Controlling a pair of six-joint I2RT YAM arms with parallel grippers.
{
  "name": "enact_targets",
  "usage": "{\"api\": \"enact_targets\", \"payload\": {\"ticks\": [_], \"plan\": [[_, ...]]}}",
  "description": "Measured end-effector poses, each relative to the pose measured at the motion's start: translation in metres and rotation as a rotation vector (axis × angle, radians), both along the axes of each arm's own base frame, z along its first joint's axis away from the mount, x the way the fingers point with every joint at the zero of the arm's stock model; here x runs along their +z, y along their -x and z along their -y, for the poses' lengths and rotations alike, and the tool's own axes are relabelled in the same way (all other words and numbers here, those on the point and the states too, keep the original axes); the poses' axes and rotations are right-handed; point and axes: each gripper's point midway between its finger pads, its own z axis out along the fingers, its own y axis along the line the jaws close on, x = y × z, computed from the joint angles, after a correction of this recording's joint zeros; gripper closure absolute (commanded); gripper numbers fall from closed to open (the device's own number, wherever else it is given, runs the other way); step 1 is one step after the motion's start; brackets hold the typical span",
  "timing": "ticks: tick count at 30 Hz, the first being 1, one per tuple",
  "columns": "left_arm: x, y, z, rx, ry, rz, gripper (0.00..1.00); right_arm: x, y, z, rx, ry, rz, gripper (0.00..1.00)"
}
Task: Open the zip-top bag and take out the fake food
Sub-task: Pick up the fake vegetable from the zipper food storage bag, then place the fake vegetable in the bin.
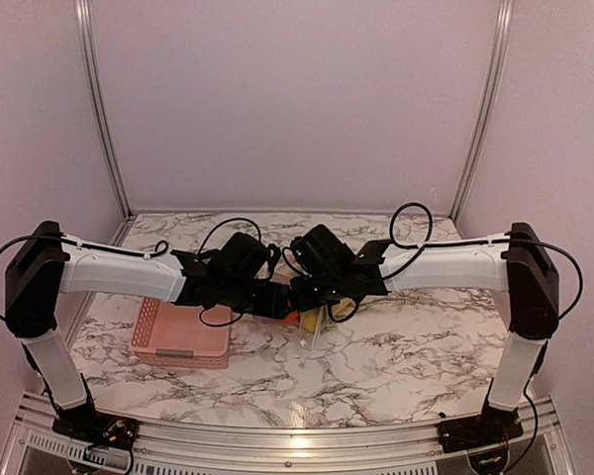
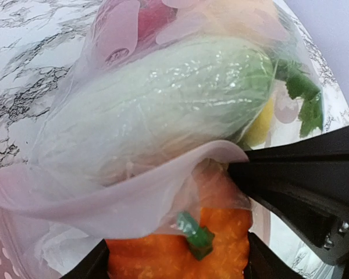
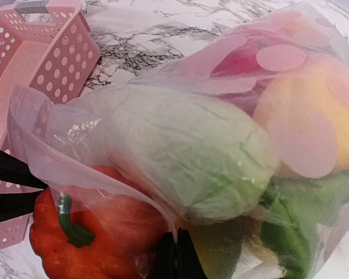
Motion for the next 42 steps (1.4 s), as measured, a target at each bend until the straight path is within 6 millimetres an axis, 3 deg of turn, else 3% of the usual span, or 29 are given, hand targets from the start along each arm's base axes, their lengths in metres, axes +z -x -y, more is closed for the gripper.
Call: {"api": "enact_targets", "payload": {"ticks": [12,23,28,32,37,42], "plan": [[0.014,0.007,-0.009,-0.004,0.024,0.022,0.43,0.001,-0.001,-0.001,-0.001,-0.005,0.006,1.0],[0.047,0.016,-0.027,0.009,0.073,0.074,0.43,0.002,-0.001,-0.002,0.003,-0.006,0.009,1.0],[0.055,0.019,-0.046,0.05,0.086,0.084,0.43,0.004,-0.001,-0.004,0.014,-0.01,0.01,1.0],[0.072,0.014,-0.066,0.112,0.114,0.111,0.43,0.011,-0.002,-0.01,0.028,-0.029,0.016,1.0],[0.095,0.001,-0.098,0.232,0.153,0.152,0.43,0.018,-0.003,-0.015,0.05,-0.045,0.023,1.0],[0.091,-0.02,-0.137,0.382,0.115,0.15,0.43,0.027,-0.003,-0.023,0.08,-0.066,0.029,1.0]]}}
